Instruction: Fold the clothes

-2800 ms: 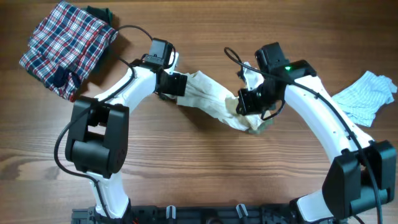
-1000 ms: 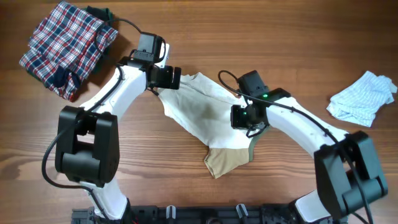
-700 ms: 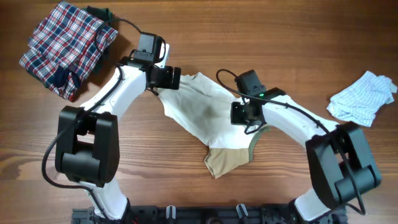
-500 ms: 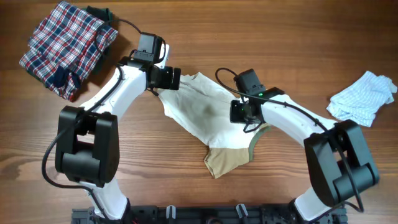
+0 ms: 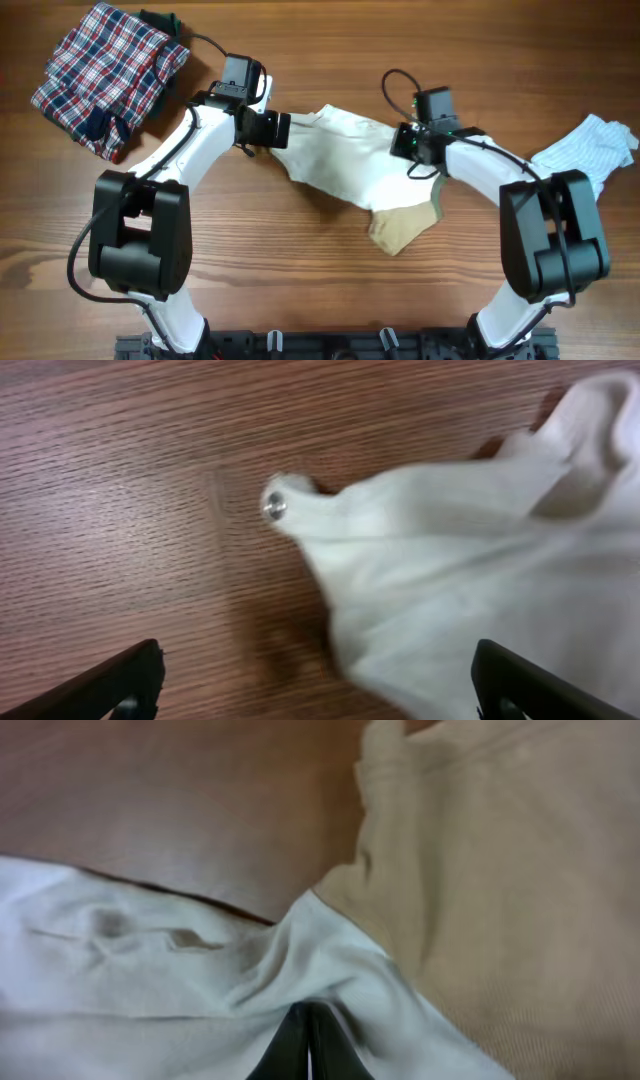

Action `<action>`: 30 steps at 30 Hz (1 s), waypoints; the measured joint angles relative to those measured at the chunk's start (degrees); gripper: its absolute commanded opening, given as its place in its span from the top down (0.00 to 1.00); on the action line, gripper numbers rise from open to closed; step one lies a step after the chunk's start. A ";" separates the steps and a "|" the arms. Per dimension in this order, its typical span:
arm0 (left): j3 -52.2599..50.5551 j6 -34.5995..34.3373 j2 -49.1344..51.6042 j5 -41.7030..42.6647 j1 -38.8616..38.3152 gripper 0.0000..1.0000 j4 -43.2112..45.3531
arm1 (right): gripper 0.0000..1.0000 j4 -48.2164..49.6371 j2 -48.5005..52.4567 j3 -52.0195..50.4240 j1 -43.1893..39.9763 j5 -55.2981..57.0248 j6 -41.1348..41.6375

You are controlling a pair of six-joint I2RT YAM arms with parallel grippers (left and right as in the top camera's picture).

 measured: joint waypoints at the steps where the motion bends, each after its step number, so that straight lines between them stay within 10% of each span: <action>1: 0.00 0.02 0.00 0.42 0.00 0.02 0.00 | 0.96 1.14 0.31 0.02 -0.83 0.02 -0.48; 28: 0.00 4.76 0.02 10.43 -9.25 0.14 4.07 | 0.96 5.86 3.23 2.56 -3.39 1.31 -5.84; 30: 0.00 4.76 0.13 10.36 -9.25 0.29 4.96 | 0.96 5.81 3.23 2.56 -3.39 1.31 -5.84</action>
